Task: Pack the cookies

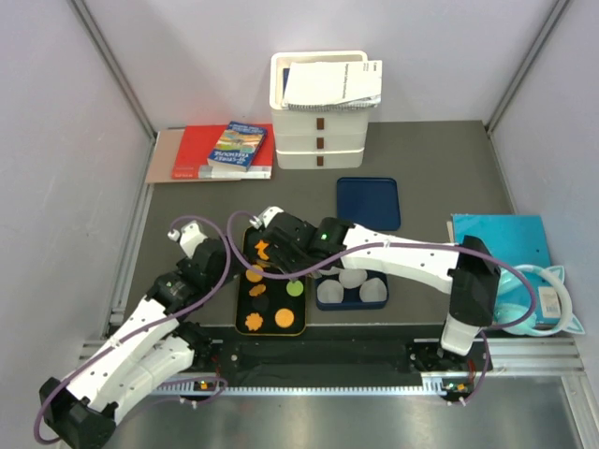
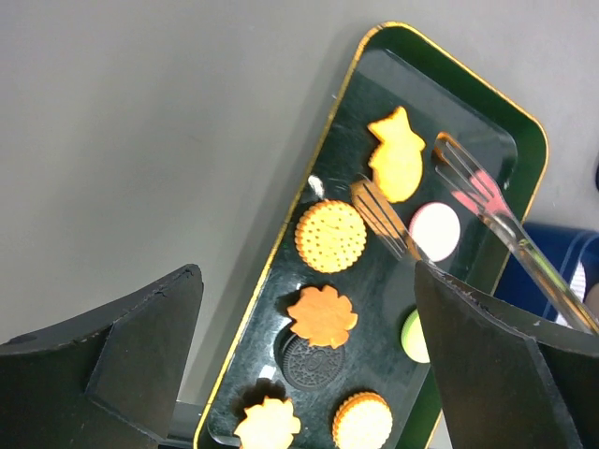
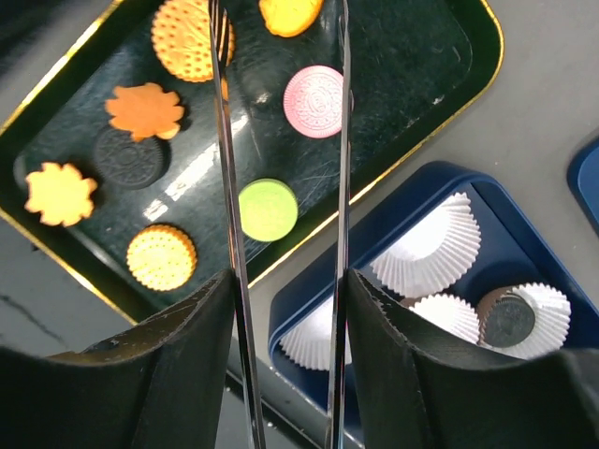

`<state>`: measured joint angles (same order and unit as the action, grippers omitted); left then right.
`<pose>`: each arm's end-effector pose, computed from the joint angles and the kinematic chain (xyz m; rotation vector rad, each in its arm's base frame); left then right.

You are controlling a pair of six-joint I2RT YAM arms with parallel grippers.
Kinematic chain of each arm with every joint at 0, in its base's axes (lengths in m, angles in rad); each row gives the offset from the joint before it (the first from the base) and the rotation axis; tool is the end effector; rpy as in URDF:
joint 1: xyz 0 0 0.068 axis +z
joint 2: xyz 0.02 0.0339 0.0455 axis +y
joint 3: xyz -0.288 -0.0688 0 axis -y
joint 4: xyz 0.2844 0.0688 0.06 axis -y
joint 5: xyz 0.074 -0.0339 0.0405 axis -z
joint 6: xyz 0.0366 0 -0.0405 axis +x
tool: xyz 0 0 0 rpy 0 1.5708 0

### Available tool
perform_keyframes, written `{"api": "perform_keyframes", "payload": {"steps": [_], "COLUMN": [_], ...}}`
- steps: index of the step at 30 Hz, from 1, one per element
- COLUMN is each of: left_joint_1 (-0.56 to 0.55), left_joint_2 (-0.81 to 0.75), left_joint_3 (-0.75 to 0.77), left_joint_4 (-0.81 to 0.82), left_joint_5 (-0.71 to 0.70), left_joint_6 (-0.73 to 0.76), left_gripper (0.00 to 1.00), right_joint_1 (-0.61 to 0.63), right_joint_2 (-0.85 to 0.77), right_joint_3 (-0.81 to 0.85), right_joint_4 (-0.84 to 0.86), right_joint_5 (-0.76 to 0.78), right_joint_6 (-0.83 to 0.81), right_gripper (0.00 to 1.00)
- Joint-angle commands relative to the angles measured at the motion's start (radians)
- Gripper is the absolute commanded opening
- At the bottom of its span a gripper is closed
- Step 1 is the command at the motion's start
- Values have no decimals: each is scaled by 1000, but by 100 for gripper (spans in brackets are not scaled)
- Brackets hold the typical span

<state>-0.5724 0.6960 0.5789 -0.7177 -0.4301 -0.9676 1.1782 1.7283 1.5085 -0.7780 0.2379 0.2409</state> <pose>0.1431 -0.0741 0.2450 -0.6459 2.2324 -0.2584 0.1668 0.3803 0.3024 -1.0695 2.3108 0.2577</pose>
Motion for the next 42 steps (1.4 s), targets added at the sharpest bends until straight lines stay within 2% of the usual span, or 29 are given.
{"api": "perform_keyframes", "payload": {"steps": [1,9,13,17,30,35,42], "left_joint_1": [-6,-6,-4,-6,-6,-4,-6], "left_joint_2": [-20,8,13,10,28,54,123], "left_joint_3": [16,13,13,15,16,13,10], "left_joint_4": [-39,-28,-23,-23,-9,7,53], "left_joint_5": [-67,-58,-56,-59,-65,-56,-19], "left_joint_6": [-45,-37,-31,-28,-19,-13,-6], "left_gripper": [99,99,99,99,99,99,99], "right_joint_1": [-32,-34,-35,-34,-34,-34,-34], "right_joint_2": [23,53,44,4,-338,-495,-622], "right_joint_3": [58,52,44,36,-57,-168,-323], "right_joint_4": [57,62,60,45,-85,-170,-241], "right_joint_5": [-17,-31,-25,-5,103,147,167], "right_joint_6": [-17,-11,-6,0,47,106,182], "right_gripper": [48,44,34,31,30,30,30]}}
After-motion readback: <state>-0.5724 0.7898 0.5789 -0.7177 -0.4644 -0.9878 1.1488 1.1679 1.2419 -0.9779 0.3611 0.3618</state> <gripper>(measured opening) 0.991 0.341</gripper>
